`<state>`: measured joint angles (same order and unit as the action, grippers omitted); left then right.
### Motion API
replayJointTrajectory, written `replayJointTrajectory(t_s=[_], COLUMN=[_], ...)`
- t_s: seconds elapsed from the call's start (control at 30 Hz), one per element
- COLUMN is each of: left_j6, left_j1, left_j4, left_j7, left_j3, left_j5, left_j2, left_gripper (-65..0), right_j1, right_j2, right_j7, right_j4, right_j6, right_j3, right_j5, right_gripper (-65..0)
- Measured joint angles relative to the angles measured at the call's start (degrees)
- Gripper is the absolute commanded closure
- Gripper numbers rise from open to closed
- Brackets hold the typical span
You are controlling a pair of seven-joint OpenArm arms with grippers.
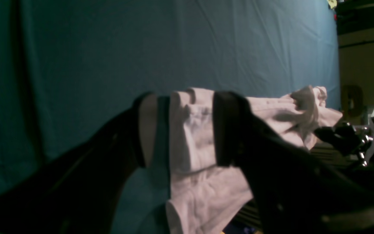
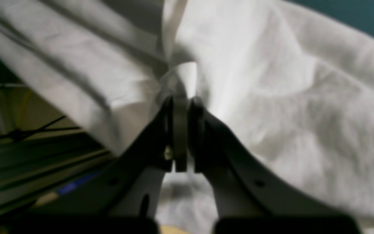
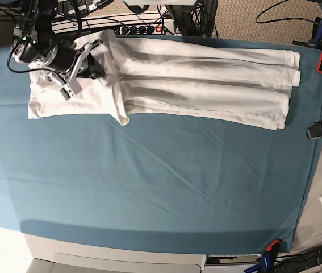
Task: Fold the T-shirt properly
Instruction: 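Press the folded sleeve flat with the right gripper, then release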
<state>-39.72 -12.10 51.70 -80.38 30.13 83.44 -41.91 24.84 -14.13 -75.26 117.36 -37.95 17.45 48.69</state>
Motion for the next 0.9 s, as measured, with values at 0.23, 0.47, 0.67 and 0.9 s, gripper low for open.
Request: replayJointTrajectory(t_s=[0.23, 0.47, 0.67, 0.9], left_j6=[0.00, 0.00, 0.00, 0.00], left_j1=[0.00, 0.00, 0.00, 0.00], left_j4=[0.00, 0.00, 0.00, 0.00], left_j7=[0.00, 0.00, 0.00, 0.00], left_j3=[0.00, 0.00, 0.00, 0.00], left_j5=[0.00, 0.04, 0.02, 0.00], left_j2=[0.00, 0.00, 0.00, 0.00], left_gripper=[-29.0, -29.0, -29.0, -29.0], right_j1=[0.76, 0.87, 1.01, 2.10], right_j2=[0.00, 4.02, 6.84, 7.15], right_j7=[0.09, 0.74, 0.72, -1.42], right_j4=[0.00, 0.00, 0.00, 0.02], right_j6=[0.00, 0.00, 0.00, -0.46], right_j3=[0.00, 0.04, 0.04, 0.04], right_j5=[2.93, 4.55, 4.52, 4.35], right_gripper=[0.0, 0.0, 0.0, 0.0])
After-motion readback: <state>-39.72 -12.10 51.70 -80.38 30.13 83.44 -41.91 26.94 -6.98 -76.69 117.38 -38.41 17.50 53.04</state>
